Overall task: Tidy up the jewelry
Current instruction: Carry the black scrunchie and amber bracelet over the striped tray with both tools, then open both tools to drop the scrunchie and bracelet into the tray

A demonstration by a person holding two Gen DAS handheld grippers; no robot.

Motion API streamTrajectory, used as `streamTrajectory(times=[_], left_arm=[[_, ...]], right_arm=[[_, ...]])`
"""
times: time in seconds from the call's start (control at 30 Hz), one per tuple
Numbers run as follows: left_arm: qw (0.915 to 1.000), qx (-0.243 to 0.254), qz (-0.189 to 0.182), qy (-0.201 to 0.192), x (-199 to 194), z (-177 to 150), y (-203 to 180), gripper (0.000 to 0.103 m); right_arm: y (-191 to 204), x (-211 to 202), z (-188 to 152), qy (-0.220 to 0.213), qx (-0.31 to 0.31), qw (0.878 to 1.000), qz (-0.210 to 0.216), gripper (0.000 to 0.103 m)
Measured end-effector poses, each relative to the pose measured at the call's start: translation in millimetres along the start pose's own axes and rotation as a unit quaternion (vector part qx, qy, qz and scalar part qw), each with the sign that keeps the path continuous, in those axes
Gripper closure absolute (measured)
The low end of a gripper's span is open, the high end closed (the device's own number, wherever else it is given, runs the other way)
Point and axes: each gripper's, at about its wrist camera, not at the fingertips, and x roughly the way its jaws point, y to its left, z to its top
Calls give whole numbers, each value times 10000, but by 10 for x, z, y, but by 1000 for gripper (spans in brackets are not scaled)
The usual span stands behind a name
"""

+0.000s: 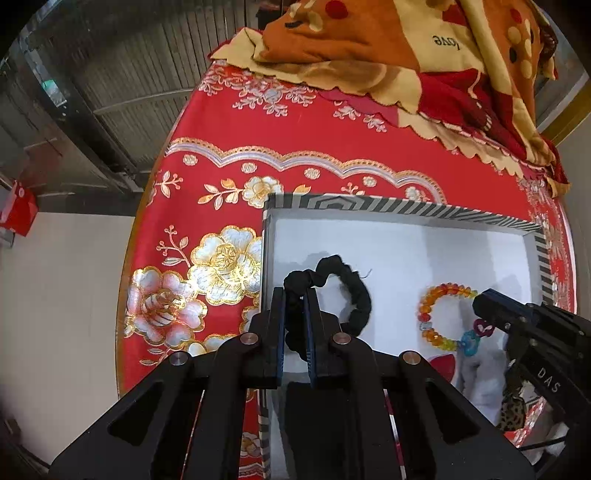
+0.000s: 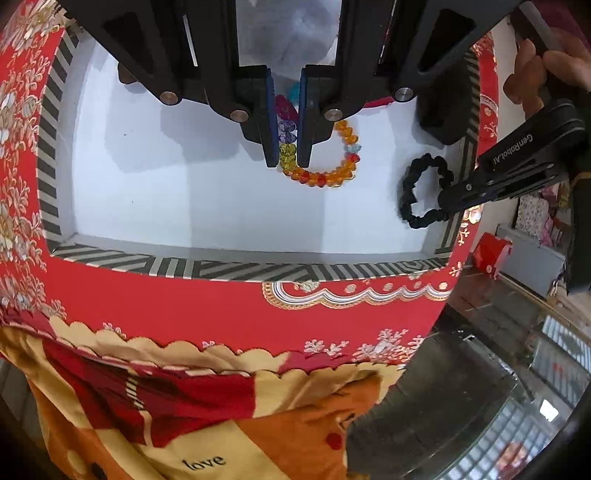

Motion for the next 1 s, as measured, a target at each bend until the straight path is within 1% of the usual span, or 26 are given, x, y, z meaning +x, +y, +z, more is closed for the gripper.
streamTrajectory(times=[0.17,0.23,0.3,0.33,0.37,0.4,0.47,0.53,0.6,0.67,0.83,1.0], left_arm=[[10000,20,21,-11,13,14,-18,95],[10000,31,42,-17,7,9,-21,95],[10000,43,42,-21,-6,-5,-26,94],[10000,39,31,-17,-15,-17,-25,92],[10000,40,27,-20,-27,-26,-26,85],[10000,41,24,-29,-38,-33,-30,80],[9999,7,-108,-40,-74,-55,-36,68],[9999,-5,-126,-46,-119,-78,-58,64],[9999,37,-104,-122,-195,-117,-88,61],[9998,35,-73,-208,-296,-183,-96,55],[9992,-3,-2,-394,-549,-404,-102,55],[9984,-36,35,-568,-794,-720,-143,55]], right_arm=[[151,109,5,111,-198,9997,68,94],[160,121,8,129,-175,9997,81,94],[123,113,5,123,-94,9998,102,87],[101,99,3,116,-50,9998,132,73],[80,77,-2,93,11,9998,186,63],[60,46,-6,63,81,9997,242,62],[48,-11,-16,36,121,9996,238,62],[65,-108,-36,-65,67,9999,145,62],[86,-244,-71,-199,27,9996,175,62],[104,-390,-122,-347,-7,9993,155,62],[149,-759,-356,-711,-89,9974,64,62],[199,-1146,-763,-1076,-238,9939,-16,63]])
